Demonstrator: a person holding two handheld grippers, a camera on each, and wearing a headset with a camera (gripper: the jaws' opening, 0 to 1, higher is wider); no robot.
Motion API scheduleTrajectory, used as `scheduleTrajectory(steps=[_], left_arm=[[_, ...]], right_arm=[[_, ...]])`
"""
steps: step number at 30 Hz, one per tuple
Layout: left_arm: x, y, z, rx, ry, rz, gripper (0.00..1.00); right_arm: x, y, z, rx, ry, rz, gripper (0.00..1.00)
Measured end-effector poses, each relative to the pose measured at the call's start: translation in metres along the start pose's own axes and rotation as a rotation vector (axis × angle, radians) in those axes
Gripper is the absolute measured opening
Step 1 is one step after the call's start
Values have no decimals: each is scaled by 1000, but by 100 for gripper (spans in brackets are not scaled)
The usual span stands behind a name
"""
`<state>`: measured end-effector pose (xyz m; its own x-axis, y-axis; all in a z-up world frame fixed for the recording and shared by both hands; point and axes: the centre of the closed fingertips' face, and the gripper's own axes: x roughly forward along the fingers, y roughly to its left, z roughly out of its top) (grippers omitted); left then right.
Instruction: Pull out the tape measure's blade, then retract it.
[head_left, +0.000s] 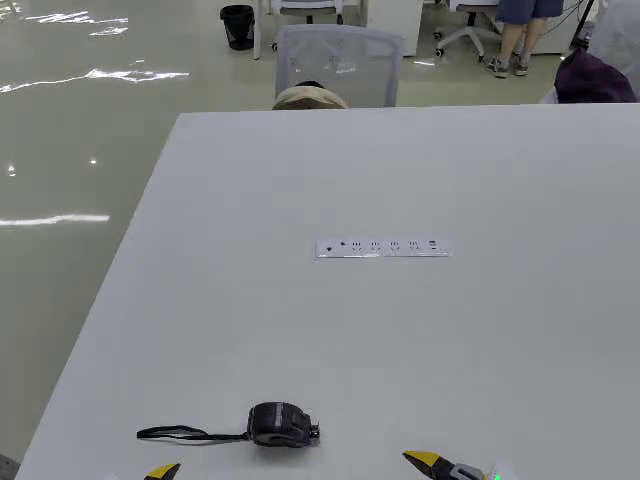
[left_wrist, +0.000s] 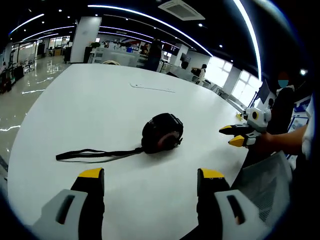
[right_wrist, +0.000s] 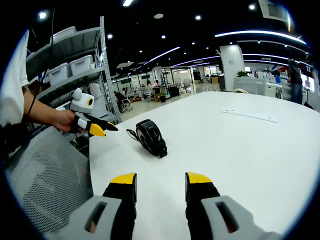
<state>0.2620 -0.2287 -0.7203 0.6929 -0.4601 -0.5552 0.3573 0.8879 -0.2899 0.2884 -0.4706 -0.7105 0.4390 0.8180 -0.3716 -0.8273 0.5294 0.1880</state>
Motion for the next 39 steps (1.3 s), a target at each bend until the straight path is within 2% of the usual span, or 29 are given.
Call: scheduleTrajectory(steps=[11,16,24,39], left_arm=[[-9,0,2,3,-9,-4,76],[-14,8,-1,-11,-17,6,76],[-19,14,-5,-16,-19,17,76],[-26,16,-14,-33,-27,25,77]], right_arm=[[-9,2,-7,2,12,-16,42],[-12,7,-13,1,41,-14,45],[-18,12,-13,1,48,-27,48],[-27,8,-15,4,65,-61,55]])
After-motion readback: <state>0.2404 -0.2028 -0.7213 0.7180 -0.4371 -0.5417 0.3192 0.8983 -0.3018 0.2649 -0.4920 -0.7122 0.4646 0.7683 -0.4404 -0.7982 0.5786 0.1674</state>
